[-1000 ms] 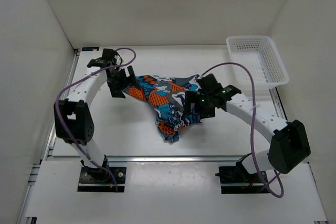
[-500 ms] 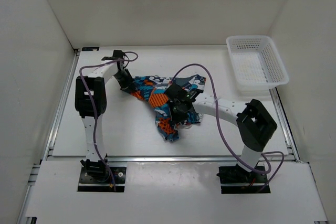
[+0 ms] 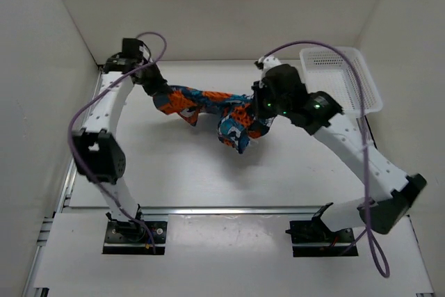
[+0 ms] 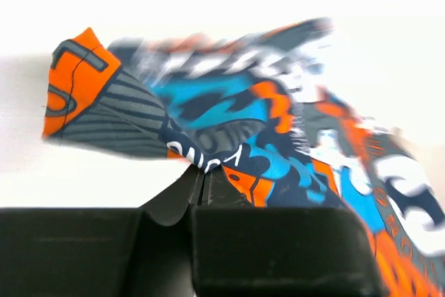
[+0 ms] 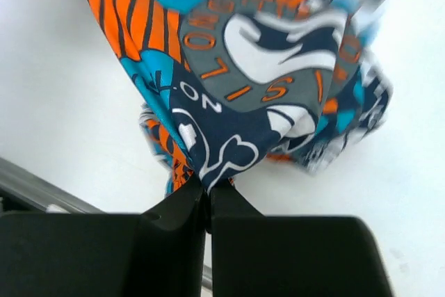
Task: Fold and stack the shorts
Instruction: Flatten the shorts out
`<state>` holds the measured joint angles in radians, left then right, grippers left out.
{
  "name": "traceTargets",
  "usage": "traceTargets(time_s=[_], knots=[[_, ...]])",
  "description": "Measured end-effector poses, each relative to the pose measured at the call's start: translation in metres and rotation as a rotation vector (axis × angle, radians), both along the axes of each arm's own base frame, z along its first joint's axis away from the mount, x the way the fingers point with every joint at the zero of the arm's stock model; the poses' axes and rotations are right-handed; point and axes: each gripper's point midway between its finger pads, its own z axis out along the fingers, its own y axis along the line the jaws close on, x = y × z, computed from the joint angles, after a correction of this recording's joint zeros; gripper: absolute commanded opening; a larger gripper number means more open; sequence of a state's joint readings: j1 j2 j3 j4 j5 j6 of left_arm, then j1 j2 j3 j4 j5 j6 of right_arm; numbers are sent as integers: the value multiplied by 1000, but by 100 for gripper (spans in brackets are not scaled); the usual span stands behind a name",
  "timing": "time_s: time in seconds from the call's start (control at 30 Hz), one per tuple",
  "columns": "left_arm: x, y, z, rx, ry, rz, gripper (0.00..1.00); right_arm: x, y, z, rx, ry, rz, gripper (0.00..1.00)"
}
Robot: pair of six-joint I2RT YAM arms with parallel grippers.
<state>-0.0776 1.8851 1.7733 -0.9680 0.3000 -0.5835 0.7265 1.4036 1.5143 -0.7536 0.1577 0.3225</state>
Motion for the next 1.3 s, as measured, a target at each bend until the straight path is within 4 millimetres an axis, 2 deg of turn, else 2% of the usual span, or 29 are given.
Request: traceTargets(time_s=[0.1,0.2,0.23,0.3,0.33,0.37,0.4,0.43,0.5,0.53,0.57,0.6,0.63,0.67,0.73,0.8,0.87,0.9,0.93,1.03,1.1,1.13,1.2,1.3], knots=[[-21,2,104,-30,-248,-10,10,-10,-19,65,41,-149,16,0],[-55,5,194,-44,-487,-14,10,-12,-37,108,63,-253,-5,0],[-65,5,215,-47,-545,-16,10,-10,-43,116,61,-276,-16,0],[-81,6,243,-52,-619,-22,10,1,-51,123,50,-299,-38,0],[-82,6,250,-53,-637,-25,10,13,-54,119,41,-292,-51,0],[-78,5,251,-54,-633,-28,11,28,-55,113,33,-281,-63,6],[-68,4,249,-49,-623,-29,38,45,-56,105,32,-260,-72,40],[-50,7,240,-23,-610,-25,57,67,-57,90,20,-214,-89,54],[-1,20,215,43,-546,20,73,117,-68,67,-13,-138,-158,72],[28,29,199,76,-520,48,79,146,-71,49,-20,-93,-196,75],[55,39,175,108,-467,72,79,170,-75,30,-28,-49,-231,75],[77,47,145,141,-406,90,86,188,-81,5,-39,-2,-263,76],[89,56,112,175,-334,106,92,194,-87,-21,-56,62,-286,78],[91,65,75,210,-241,119,94,190,-92,-49,-80,125,-305,78],[66,79,15,271,-56,132,94,158,-99,-95,-127,252,-318,75],[30,84,-12,303,58,131,93,113,-102,-120,-154,340,-312,70],[-10,82,-12,307,94,128,90,71,-106,-125,-157,374,-305,62],[-31,79,-4,304,77,128,87,54,-108,-122,-146,369,-302,60],[-53,73,6,294,55,118,86,40,-112,-116,-124,351,-306,54],[-104,34,34,223,-72,51,86,7,-122,-101,-47,294,-322,50],[-136,5,27,161,-77,-17,90,-7,-126,-104,-16,284,-334,50],[-147,-7,15,136,-62,-40,91,-13,-127,-111,-10,299,-339,50],[-169,-22,-25,110,48,-69,92,-24,-128,-131,-4,359,-348,50],[-193,-35,-87,112,252,-92,94,-33,-128,-154,-11,436,-359,59]])
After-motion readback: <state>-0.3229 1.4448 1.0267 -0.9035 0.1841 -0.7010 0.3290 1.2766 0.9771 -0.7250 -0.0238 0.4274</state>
